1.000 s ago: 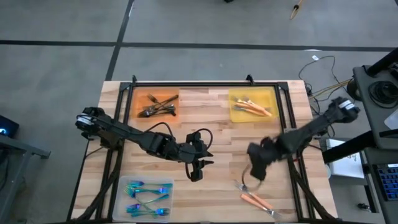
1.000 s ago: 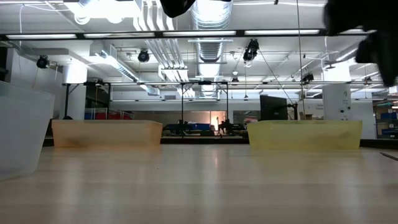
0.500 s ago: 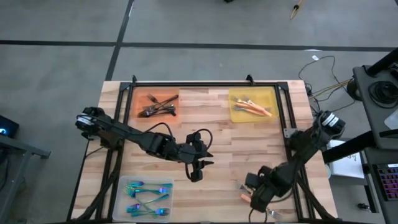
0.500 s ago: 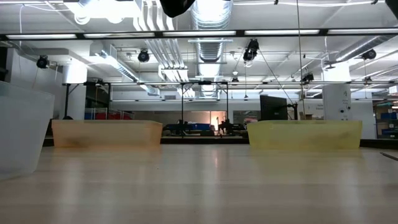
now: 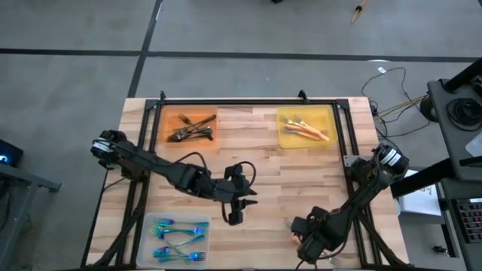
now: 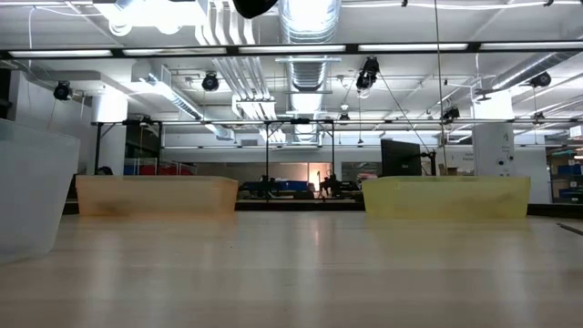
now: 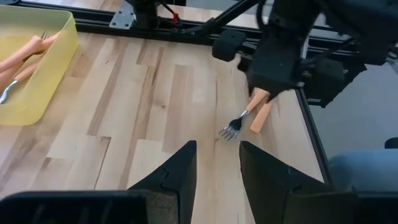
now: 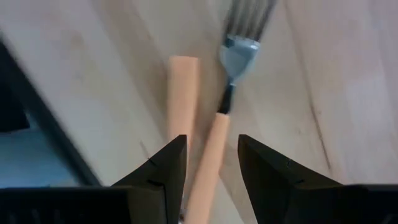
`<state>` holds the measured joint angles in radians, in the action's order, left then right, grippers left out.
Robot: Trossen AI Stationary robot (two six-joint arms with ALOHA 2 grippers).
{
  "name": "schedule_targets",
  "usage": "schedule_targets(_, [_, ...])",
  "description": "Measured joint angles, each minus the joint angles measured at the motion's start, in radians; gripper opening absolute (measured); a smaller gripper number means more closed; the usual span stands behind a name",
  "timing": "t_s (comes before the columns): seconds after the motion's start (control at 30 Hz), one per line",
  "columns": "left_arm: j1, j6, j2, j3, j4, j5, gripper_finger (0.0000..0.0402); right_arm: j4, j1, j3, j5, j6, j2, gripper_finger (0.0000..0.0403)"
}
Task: Sort silverware by color (type)
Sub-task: Put the orange fork into the yellow bin
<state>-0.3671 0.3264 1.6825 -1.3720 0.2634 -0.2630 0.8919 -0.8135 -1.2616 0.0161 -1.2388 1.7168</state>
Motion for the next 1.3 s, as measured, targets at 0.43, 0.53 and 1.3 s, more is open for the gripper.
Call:
schedule_targets(0.43, [-0.023,-0.003,0.000,0.000,0.000,0.000,0.0103,-0.111,0.000,0.062,0.018,-0.123,0.003,0.0134])
schedule_targets(0.53, [-0.025,-0.006,0.000,0.000,0.000,0.000,0.0103,-0.097,0.000,0.078,0.018,-0.134,0.003,0.0134])
schedule_targets(1.3, [-0.032,-0.030,0.001,0.000,0.000,0.000,0.0103,-0.179,0.002,0.214,0.091,-0.192,0.009,0.0123])
